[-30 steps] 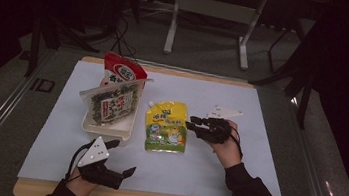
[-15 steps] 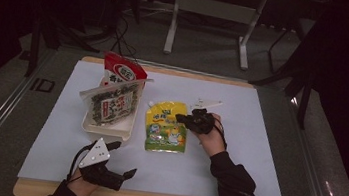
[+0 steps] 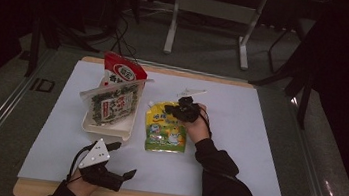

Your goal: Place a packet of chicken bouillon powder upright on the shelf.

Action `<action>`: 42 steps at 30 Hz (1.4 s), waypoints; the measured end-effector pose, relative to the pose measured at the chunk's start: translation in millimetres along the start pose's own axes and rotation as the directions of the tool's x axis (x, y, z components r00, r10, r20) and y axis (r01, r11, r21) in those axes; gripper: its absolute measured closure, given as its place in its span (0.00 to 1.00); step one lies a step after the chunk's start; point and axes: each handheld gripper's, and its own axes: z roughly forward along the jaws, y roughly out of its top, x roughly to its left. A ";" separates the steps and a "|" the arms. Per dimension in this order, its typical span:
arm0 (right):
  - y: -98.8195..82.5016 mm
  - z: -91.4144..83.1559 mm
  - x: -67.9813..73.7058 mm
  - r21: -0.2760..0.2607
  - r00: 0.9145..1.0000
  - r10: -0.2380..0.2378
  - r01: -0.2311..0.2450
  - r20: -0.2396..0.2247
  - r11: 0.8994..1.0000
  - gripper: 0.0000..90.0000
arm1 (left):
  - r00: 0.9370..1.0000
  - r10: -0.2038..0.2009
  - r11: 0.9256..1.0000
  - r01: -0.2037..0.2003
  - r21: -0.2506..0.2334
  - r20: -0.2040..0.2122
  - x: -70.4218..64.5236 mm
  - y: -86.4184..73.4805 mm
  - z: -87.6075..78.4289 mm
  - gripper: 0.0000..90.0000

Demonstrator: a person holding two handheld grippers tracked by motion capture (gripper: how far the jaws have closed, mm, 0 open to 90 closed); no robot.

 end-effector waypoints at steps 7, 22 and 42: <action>15.4 27.4 -1.7 0.047 1.000 -0.016 0.016 0.011 0.999 1.00 | 1.000 0.001 1.000 -0.001 -0.003 0.001 -0.1 -0.5 -2.5 0.01; 36.6 76.7 -15.3 0.146 0.995 0.019 -0.034 0.102 0.989 1.00 | 1.000 -0.007 1.000 0.007 -0.003 0.003 -1.0 -3.2 -8.1 0.01; 14.8 65.5 -2.7 0.190 0.997 0.023 -0.037 0.074 0.981 1.00 | 1.000 -0.002 1.000 0.002 -0.001 -0.005 -1.9 -2.8 -6.9 0.01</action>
